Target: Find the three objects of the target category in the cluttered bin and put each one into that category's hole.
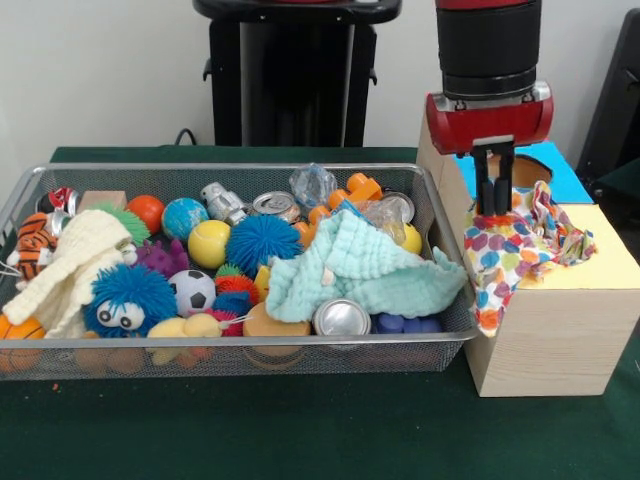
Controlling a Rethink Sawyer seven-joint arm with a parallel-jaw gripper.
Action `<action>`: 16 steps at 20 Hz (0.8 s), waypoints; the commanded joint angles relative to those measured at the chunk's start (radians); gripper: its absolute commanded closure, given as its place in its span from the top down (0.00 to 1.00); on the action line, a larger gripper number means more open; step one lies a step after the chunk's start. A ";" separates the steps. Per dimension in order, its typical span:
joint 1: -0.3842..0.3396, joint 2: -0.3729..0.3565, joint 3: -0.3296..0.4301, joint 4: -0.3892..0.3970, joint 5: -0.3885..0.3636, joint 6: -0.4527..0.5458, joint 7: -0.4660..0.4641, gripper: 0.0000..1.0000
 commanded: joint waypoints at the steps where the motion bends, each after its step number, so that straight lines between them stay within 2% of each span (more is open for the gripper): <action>1: -0.173 0.045 0.250 0.177 -0.017 -0.207 0.104 0.00; 4: -0.186 0.056 0.265 0.169 -0.035 -0.204 0.102 0.00; 10: -0.149 -0.022 0.132 0.156 -0.079 -0.097 0.065 0.00; 12: -0.172 -0.031 0.137 0.157 -0.089 -0.073 0.042 0.00; 16: -0.177 0.002 0.179 0.135 -0.080 -0.089 0.057 0.00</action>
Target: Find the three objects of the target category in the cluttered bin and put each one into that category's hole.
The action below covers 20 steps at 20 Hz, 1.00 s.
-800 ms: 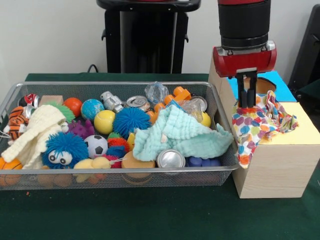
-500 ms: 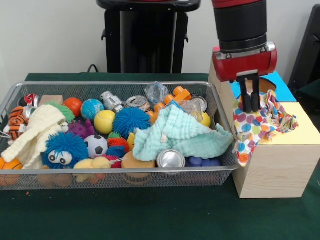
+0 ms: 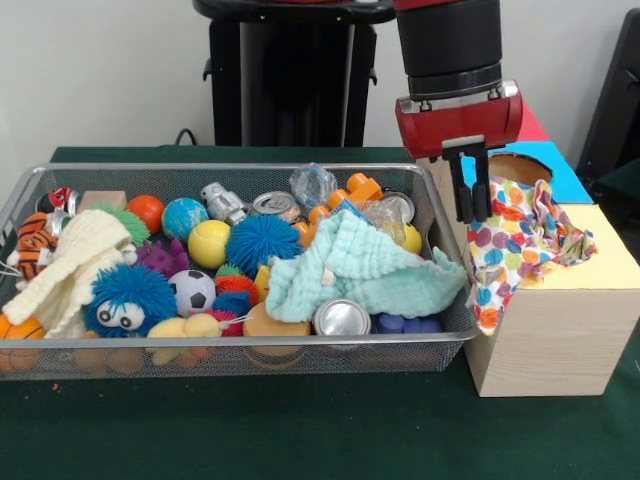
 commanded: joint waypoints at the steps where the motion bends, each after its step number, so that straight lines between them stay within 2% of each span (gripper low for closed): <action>1: -0.022 0.029 0.058 0.032 -0.036 0.063 0.069 0.00; 7: 0.008 0.015 0.062 0.038 0.000 0.074 0.121 0.00; 15: -0.040 0.015 0.140 0.088 0.022 0.080 0.124 0.00; 20: -0.053 0.036 0.166 0.089 0.022 0.076 0.126 0.00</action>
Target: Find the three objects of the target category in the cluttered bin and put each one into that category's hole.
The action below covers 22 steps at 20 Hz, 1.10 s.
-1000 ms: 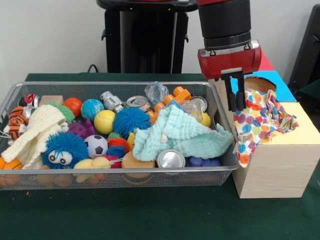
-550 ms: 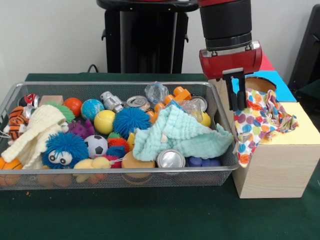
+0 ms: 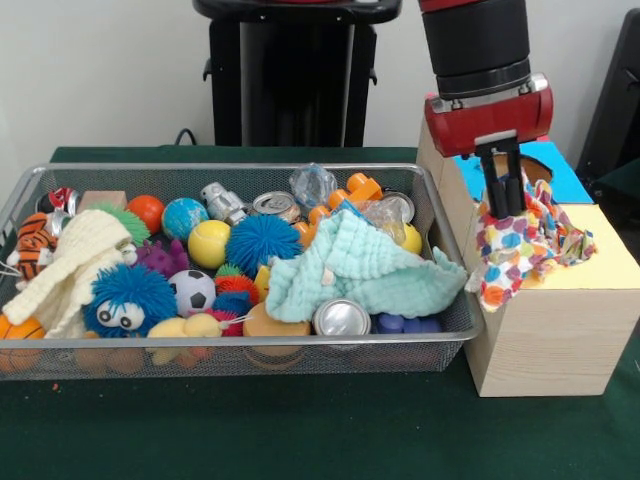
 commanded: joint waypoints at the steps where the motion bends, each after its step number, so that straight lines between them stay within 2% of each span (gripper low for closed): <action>1: -0.033 0.044 0.091 0.066 0.026 0.070 0.127 0.00; 13: 0.005 0.114 0.061 0.020 -0.001 0.006 0.138 0.00; 22: 0.062 0.141 0.050 -0.016 0.034 -0.028 0.187 0.00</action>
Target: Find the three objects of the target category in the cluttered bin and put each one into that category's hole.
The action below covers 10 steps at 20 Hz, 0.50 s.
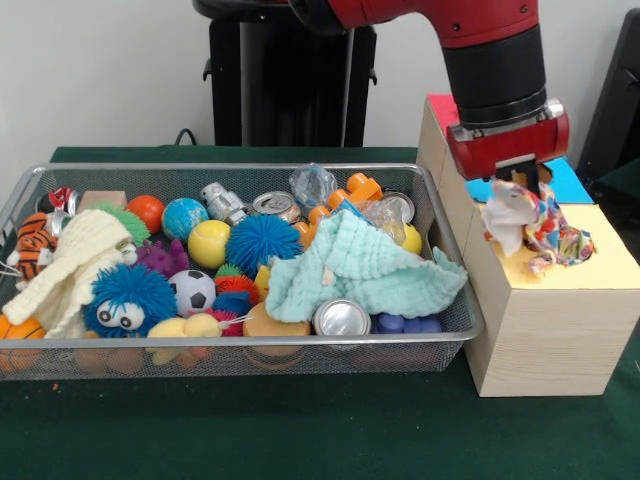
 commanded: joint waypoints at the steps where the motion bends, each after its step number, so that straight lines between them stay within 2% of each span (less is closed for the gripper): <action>1: 0.047 0.066 0.034 -0.008 0.041 -0.021 0.194 0.00; 10: 0.086 0.045 0.049 -0.007 0.095 -0.025 0.223 0.00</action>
